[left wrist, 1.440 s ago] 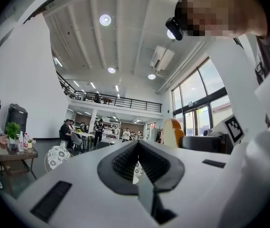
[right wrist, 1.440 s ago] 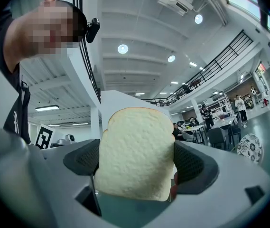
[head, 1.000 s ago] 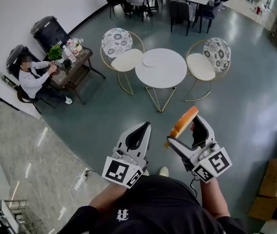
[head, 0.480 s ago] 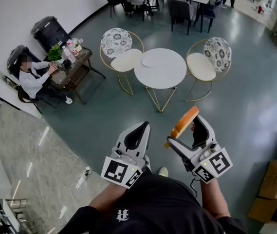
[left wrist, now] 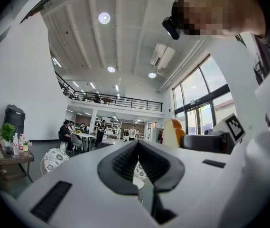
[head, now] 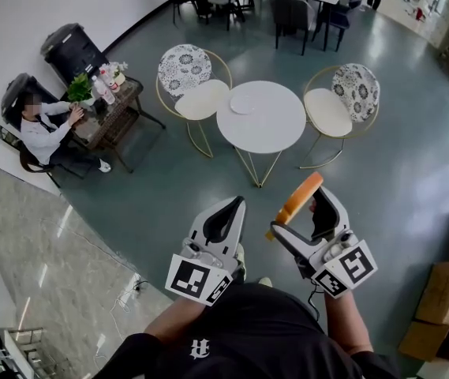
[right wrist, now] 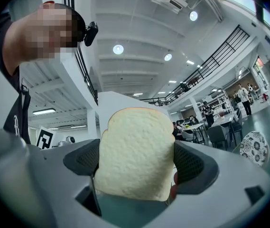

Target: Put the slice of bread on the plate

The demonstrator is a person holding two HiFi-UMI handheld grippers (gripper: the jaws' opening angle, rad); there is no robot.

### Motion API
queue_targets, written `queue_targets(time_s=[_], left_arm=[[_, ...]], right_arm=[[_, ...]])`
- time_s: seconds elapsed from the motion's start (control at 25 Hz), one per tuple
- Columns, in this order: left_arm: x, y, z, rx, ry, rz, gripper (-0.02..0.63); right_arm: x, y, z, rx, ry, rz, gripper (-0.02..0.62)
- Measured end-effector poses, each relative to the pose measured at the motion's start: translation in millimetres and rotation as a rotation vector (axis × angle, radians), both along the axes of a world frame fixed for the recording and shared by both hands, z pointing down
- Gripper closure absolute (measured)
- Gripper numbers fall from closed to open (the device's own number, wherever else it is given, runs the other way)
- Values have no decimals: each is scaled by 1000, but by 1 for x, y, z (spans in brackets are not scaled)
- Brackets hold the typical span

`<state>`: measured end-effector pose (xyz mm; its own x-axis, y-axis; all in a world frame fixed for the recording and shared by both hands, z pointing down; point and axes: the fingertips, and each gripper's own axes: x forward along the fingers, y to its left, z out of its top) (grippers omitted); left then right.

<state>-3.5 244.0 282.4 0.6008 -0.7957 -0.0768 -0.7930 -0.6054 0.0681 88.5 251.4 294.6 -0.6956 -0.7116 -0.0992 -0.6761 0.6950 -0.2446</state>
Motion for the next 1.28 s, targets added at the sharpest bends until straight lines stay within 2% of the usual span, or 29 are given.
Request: queue_targets(time_s=[0.4, 0.76, 1.0, 1.28], left_arm=[[-47, -101, -4, 15, -13, 56, 601], [-68, -158, -2, 15, -3, 87, 601], [-72, -189, 3, -2, -3, 74, 601], [-66, -246, 3, 7, -16, 17, 601]], right_arm=[[-48, -97, -5, -11, 8, 66, 106], [-71, -153, -2, -16, 10, 96, 106], [-72, -188, 2, -20, 0, 84, 106], [-66, -252, 1, -11, -9, 27, 106]])
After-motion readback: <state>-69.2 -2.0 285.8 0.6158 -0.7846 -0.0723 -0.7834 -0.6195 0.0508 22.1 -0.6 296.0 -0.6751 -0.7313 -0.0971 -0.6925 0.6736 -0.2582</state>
